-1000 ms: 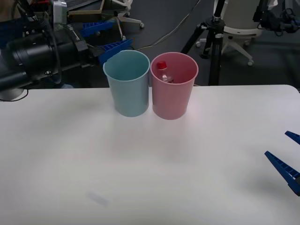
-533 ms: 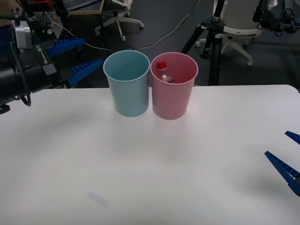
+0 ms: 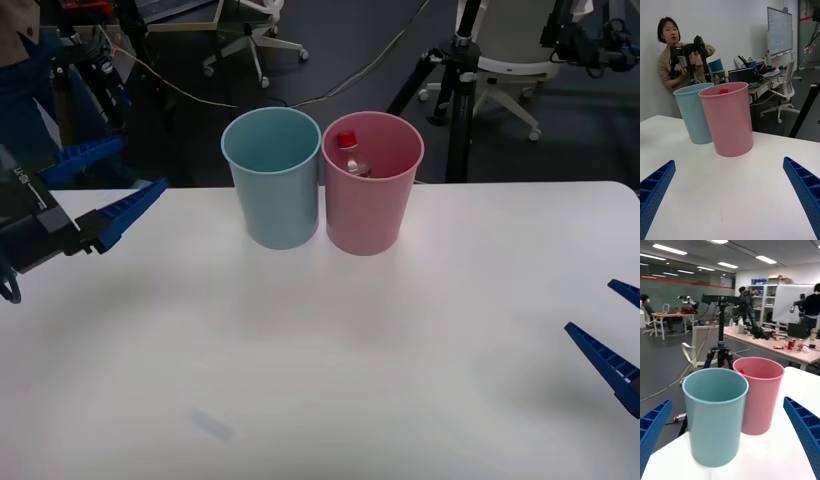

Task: Grasp the object on the table and drop it into the matching bin: aluminum can to the light blue bin, PET bottle to the pink bin.

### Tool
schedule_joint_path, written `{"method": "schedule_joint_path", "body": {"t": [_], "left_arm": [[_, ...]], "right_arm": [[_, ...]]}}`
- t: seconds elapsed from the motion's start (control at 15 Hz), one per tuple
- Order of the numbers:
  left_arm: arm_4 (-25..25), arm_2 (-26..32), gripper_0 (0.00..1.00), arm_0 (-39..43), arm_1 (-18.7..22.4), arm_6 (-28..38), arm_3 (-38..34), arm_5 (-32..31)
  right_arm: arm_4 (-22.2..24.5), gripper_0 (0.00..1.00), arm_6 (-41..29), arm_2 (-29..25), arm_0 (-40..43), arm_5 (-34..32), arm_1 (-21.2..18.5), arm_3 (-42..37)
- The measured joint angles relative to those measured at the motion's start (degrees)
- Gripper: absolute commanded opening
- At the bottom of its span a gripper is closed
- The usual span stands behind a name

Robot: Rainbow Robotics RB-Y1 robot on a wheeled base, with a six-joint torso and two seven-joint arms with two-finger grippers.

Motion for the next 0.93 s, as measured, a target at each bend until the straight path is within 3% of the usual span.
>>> {"method": "schedule_joint_path", "body": {"t": [0.27, 0.47, 0.93], "left_arm": [[-7.3, 8.6, 1.00, 7.2, -10.4, 0.6, -3.6, -5.6], [-7.5, 9.7, 1.00, 13.6, -12.7, -0.4, -6.9, -6.1], [-3.8, 9.2, 1.00, 24.9, -16.8, -11.9, -8.0, -9.1]], "right_arm": [[0.0, 1.00, 0.0, 0.0, 0.0, 0.0, 0.0, 0.0], [0.0, 1.00, 0.0, 0.0, 0.0, 0.0, 0.0, 0.0], [0.0, 1.00, 0.0, 0.0, 0.0, 0.0, 0.0, 0.0]]}}
